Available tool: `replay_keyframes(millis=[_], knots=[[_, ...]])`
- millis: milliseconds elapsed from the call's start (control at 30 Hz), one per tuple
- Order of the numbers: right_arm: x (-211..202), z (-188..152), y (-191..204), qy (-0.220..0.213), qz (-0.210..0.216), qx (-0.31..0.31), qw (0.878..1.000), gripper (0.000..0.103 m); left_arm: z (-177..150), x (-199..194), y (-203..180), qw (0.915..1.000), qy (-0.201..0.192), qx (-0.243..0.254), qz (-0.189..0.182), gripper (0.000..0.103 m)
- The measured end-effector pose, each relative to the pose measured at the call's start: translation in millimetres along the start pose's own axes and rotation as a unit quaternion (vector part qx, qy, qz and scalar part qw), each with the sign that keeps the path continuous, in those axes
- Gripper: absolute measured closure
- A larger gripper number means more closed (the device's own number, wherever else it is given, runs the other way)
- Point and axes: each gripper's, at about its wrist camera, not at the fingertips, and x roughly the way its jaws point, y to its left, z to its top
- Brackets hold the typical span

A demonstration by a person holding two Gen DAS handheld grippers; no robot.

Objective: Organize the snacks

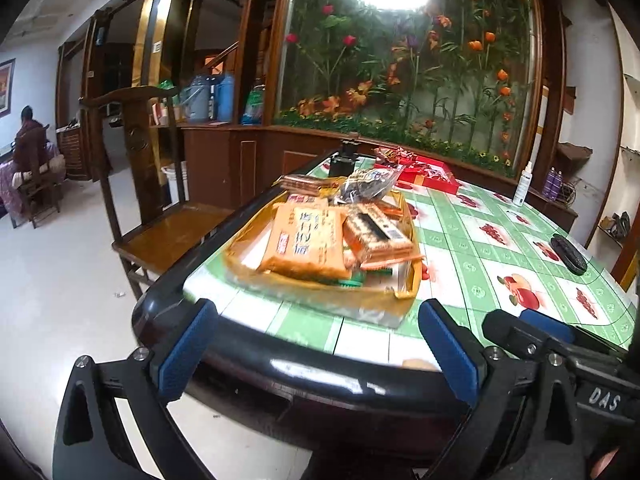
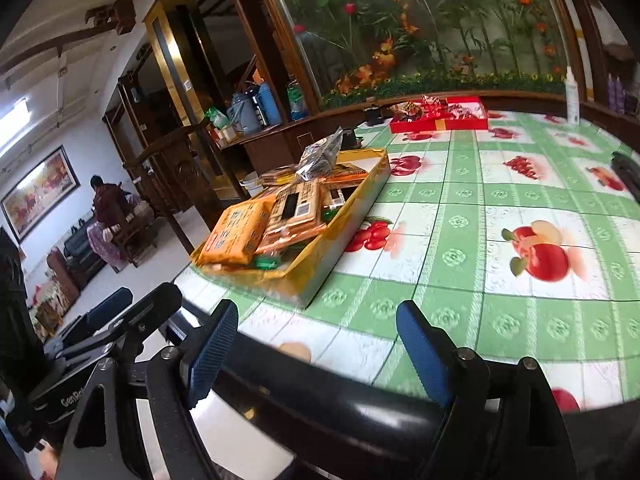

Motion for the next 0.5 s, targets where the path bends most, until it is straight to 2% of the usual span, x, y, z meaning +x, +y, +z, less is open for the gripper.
replay_keyframes(millis=[100, 267, 433, 500], knots=[[-12, -9, 9, -0.007, -0.01, -0.019, 1.0, 0.013, -5, -8, 1, 0.9999, 0.001, 0.01, 0.013, 0.0], [-21, -13, 6, -0.016, -0.039, -0.029, 0.999, 0.011, -14, 2, -2, 0.9955, 0.026, 0.036, 0.084, 0.0], [-16, -9, -3, -0.019, -0.055, -0.016, 0.998, 0.011, -16, 10, 10, 0.9958, 0.04, 0.018, 0.081, 0.0], [-13, -9, 0, -0.014, -0.058, -0.018, 0.998, 0.011, -14, 10, 12, 0.9948, 0.04, 0.021, 0.091, 0.0]])
